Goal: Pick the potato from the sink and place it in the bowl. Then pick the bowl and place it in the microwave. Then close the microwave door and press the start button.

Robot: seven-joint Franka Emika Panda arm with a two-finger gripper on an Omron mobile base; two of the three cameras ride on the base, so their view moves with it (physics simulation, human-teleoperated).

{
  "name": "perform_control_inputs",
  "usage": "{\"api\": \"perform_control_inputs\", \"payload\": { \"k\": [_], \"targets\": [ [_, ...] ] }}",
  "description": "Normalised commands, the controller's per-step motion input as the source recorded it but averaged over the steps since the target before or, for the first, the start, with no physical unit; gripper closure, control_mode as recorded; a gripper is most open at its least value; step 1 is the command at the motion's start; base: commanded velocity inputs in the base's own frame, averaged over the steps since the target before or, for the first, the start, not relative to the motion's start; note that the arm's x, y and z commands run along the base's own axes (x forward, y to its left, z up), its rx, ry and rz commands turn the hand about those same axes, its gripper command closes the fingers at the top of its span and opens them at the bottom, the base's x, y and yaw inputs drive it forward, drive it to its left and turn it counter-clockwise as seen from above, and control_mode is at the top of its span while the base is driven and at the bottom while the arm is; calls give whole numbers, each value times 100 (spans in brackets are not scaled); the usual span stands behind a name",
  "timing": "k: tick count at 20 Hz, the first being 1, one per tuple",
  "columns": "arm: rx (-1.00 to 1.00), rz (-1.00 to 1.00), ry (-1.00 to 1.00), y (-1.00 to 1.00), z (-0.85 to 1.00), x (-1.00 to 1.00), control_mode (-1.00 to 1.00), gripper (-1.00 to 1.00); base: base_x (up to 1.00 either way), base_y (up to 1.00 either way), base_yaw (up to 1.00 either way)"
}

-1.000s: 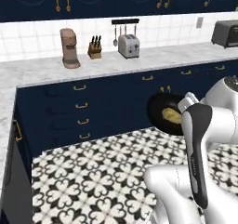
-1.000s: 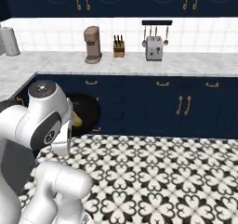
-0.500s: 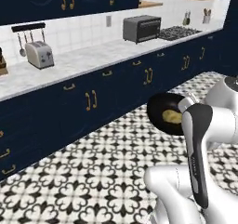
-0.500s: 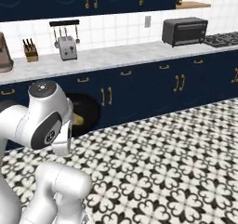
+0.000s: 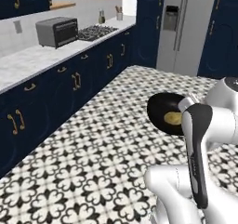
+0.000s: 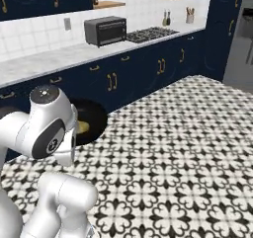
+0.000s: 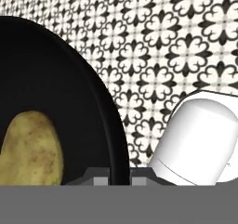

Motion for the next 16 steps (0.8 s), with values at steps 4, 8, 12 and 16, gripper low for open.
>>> {"api": "perform_control_inputs", "payload": {
  "k": [4, 8, 12, 16],
  "targets": [
    [0, 0, 0, 0, 0, 0, 100, 100, 42, -65, -52],
    [0, 0, 0, 0, 0, 0, 100, 100, 57, -69, -52],
    [0, 0, 0, 0, 0, 0, 100, 100, 81, -66, -50],
    [0, 0, 0, 0, 0, 0, 100, 100, 87, -69, -45]
  ]
}}
